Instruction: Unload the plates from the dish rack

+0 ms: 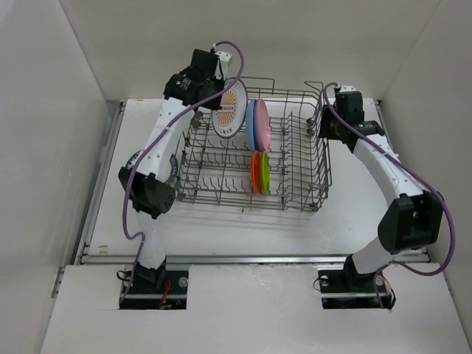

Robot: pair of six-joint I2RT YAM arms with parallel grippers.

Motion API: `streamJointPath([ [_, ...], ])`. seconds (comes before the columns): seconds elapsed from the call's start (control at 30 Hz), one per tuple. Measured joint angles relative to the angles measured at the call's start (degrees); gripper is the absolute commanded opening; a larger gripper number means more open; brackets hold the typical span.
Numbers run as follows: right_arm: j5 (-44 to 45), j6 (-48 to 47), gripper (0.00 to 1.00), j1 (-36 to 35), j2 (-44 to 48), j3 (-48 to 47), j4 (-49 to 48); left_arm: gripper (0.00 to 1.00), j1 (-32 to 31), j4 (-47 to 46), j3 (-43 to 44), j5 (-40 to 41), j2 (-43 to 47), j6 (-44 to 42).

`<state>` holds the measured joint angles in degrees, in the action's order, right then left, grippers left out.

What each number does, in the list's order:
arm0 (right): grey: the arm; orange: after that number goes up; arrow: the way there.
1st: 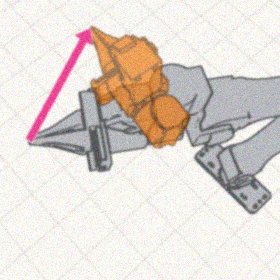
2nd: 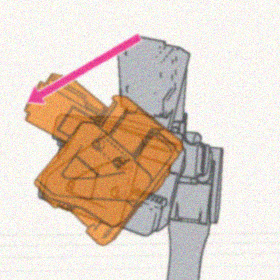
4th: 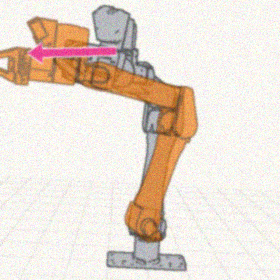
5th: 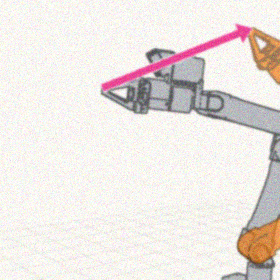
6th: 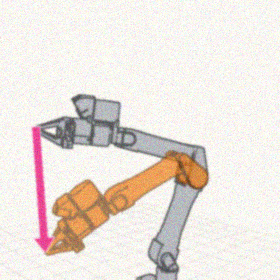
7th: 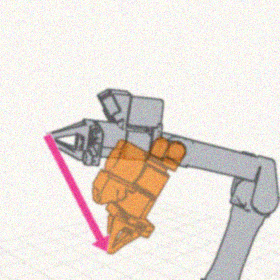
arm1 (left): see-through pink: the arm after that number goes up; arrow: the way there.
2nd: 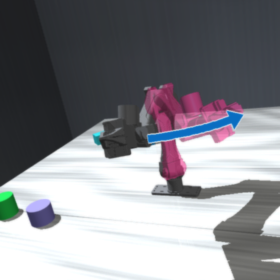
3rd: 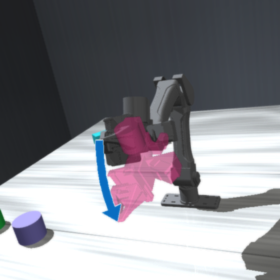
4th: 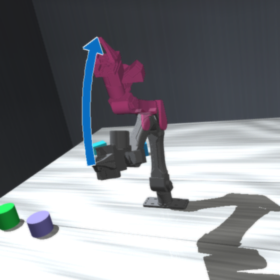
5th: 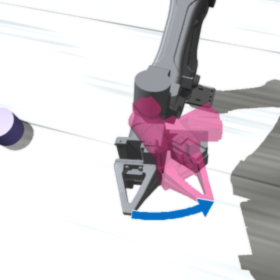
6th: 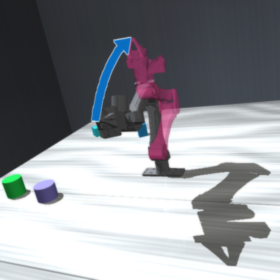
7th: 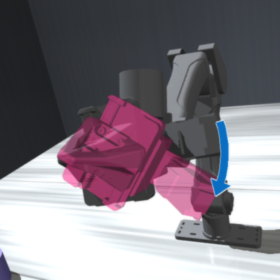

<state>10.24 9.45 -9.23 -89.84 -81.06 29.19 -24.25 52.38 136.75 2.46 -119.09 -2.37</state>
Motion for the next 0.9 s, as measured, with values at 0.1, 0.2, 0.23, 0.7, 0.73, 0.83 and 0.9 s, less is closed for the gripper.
streamJointPath([
  [0.1, 0.00, 0.00, 0.36, 0.00, 0.00, -0.26, 0.46, 0.00, -0.13, 0.61, 1.01, -0.24, 3.91, -0.79],
  [0.2, -0.02, 0.00, 0.38, -0.02, -0.04, -0.55, 0.90, 0.00, -0.02, 0.90, 1.18, -0.79, 7.72, -1.53],
  [0.23, 0.00, 0.00, 0.40, -0.02, -0.04, -0.55, 0.94, 0.00, 0.24, 1.18, 1.18, -0.92, 8.72, -1.66],
  [0.7, 1.88, 2.54, 0.82, -0.07, -0.92, -7.06, 1.81, 0.00, 17.31, 8.35, -4.15, -7.04, 17.79, -2.99],
  [0.73, 1.79, 2.54, 0.82, -0.07, -1.05, -7.85, 1.95, 0.00, 20.68, 9.01, -4.94, -8.57, 18.23, -2.54],
  [0.83, 1.03, 2.36, 0.83, -0.07, -1.57, -10.58, 2.12, 0.00, 33.09, 9.92, -8.57, -13.92, 18.67, -0.98],
  [0.9, 0.52, 2.25, 0.83, -0.09, -1.60, -11.93, 2.12, 0.00, 40.89, 9.86, -13.42, -17.20, 18.69, -0.07],
])
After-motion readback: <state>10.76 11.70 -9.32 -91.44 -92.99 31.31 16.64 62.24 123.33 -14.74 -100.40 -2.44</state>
